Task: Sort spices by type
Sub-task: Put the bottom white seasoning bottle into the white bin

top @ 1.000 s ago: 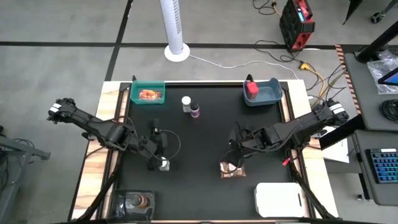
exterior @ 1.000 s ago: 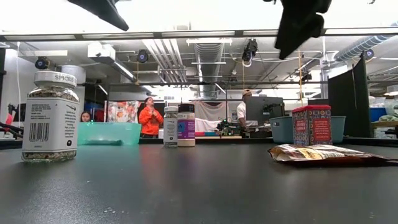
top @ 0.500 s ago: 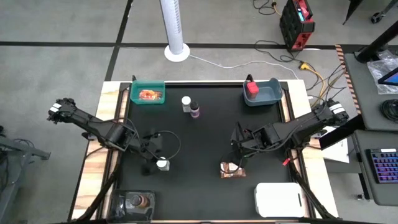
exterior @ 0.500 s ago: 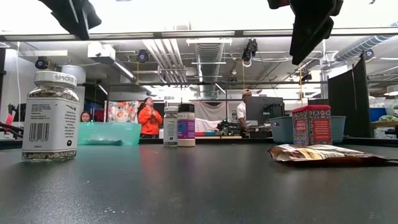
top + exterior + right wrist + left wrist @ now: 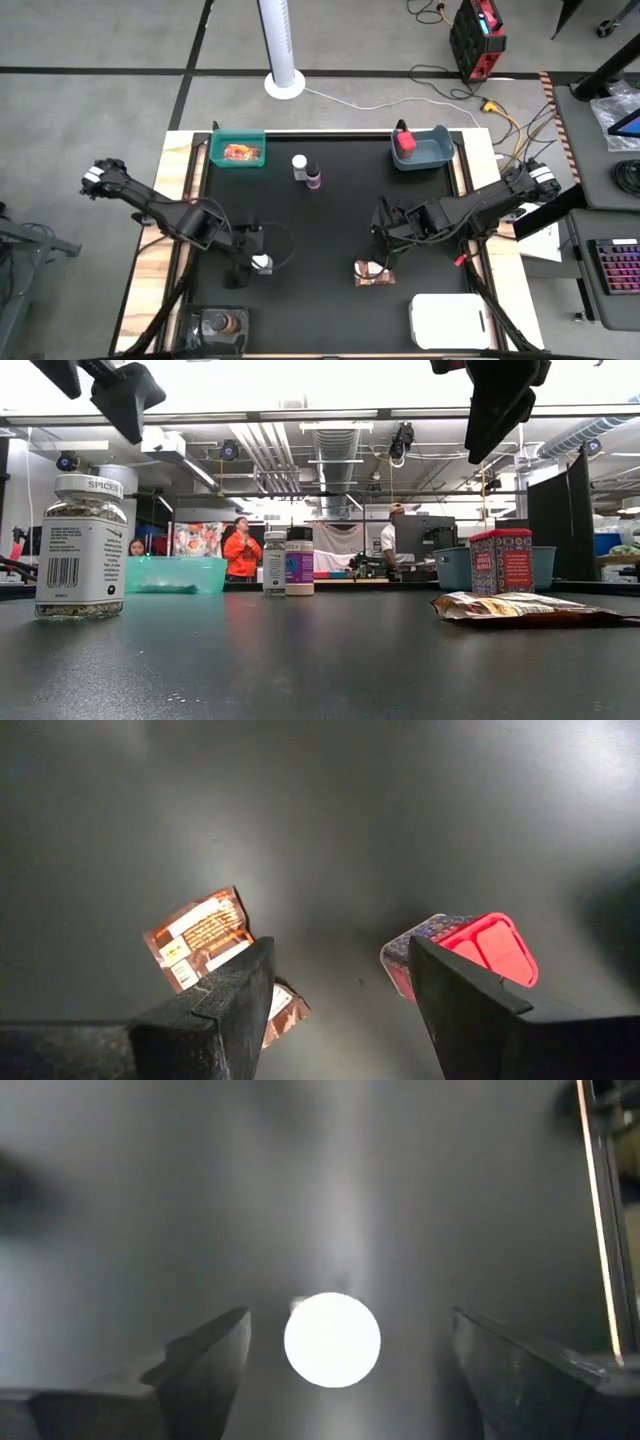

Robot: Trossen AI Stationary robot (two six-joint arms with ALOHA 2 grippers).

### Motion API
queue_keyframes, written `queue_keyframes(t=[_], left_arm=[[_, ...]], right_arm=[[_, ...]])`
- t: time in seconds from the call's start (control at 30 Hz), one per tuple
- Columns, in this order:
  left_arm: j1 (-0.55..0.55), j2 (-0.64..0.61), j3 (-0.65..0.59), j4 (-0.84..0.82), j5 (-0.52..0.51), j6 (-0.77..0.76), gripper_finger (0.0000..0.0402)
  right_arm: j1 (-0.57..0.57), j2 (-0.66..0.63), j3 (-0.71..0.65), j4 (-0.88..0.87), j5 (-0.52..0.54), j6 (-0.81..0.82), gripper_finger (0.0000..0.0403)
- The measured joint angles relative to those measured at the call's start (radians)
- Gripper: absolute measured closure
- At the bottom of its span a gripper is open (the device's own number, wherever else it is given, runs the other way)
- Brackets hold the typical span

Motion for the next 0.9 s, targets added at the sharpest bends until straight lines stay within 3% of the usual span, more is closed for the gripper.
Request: queue_keyframes(t=[0.5,0.9], left_arm=[[0.000,0.130,0.000,-0.075,0.055,-0.038,0.0079],[0.000,0.207,0.000,-0.067,-0.002,-0.034,0.0080]], right_arm=[[0.000,0.000,-0.011,0.001,0.026,0.000,0.0183],[0.000,0.000,-0.011,0.001,0.026,0.000,0.0183]])
